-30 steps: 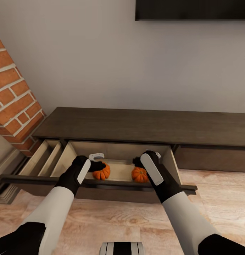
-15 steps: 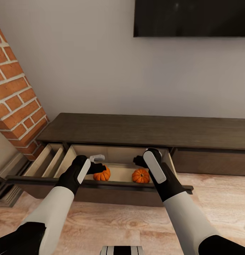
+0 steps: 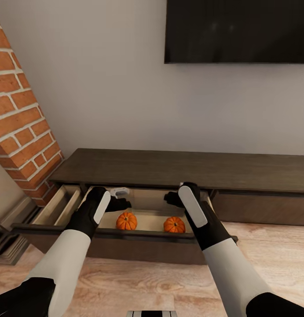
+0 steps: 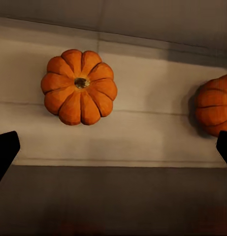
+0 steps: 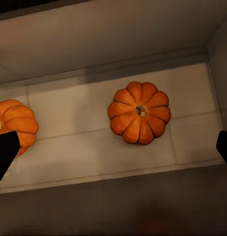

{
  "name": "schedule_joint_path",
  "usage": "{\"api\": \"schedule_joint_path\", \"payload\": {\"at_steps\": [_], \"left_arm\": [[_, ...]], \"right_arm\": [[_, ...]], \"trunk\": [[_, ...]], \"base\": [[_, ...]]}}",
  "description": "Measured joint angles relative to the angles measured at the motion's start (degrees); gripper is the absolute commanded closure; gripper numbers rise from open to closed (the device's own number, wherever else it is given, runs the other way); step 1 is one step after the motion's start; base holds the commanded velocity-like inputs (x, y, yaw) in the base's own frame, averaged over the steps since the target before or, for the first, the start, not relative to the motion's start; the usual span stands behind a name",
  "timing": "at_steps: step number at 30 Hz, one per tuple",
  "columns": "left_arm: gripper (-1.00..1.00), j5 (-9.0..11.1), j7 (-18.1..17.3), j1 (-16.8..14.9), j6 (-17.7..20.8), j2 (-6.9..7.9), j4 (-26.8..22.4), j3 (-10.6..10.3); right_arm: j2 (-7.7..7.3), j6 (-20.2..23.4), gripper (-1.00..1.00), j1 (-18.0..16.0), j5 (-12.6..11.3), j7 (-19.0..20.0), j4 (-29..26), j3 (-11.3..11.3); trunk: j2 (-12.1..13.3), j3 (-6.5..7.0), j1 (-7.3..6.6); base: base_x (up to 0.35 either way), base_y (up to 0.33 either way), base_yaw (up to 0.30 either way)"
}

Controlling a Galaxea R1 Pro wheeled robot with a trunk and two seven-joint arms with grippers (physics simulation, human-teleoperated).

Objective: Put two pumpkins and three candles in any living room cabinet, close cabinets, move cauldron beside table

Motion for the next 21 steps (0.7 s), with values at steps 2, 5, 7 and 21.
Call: {"api": "schedule_joint_path", "payload": {"at_steps": [2,5,7,21], "left_arm": [[-1.00,0.03,0.00,0.03,0.14,0.15,-0.20,0.01],[-1.00,0.03,0.00,0.06,0.34,0.28,-0.66,0.03],[-1.00,0.02,0.00,0.06,0.41,0.31,-0.89,0.04],[-1.00,0.09,0.00,0.07,0.54,0.29,-1.23,0.13]], "right_arm": [[-0.17,0.80,-1.00,0.00,-1.81,-0.09,-1.81,0.00],[-0.47,1.18,-1.00,0.08,-4.36,-0.14,-2.80,0.00],[-0.59,1.28,-1.00,0.22,-5.34,-0.14,-3.08,0.00],[-0.76,1.36,-1.00,0.48,-6.02,-0.14,-3.28,-0.13]], "trunk": [[0.03,0.44,-0.05],[0.07,1.11,-0.13],[0.10,1.55,-0.18],[1.82,4.49,-1.31]], "base": [[-0.188,0.000,0.000],[-0.273,0.000,0.000],[-0.260,0.000,0.000],[-0.129,0.000,0.000]]}}
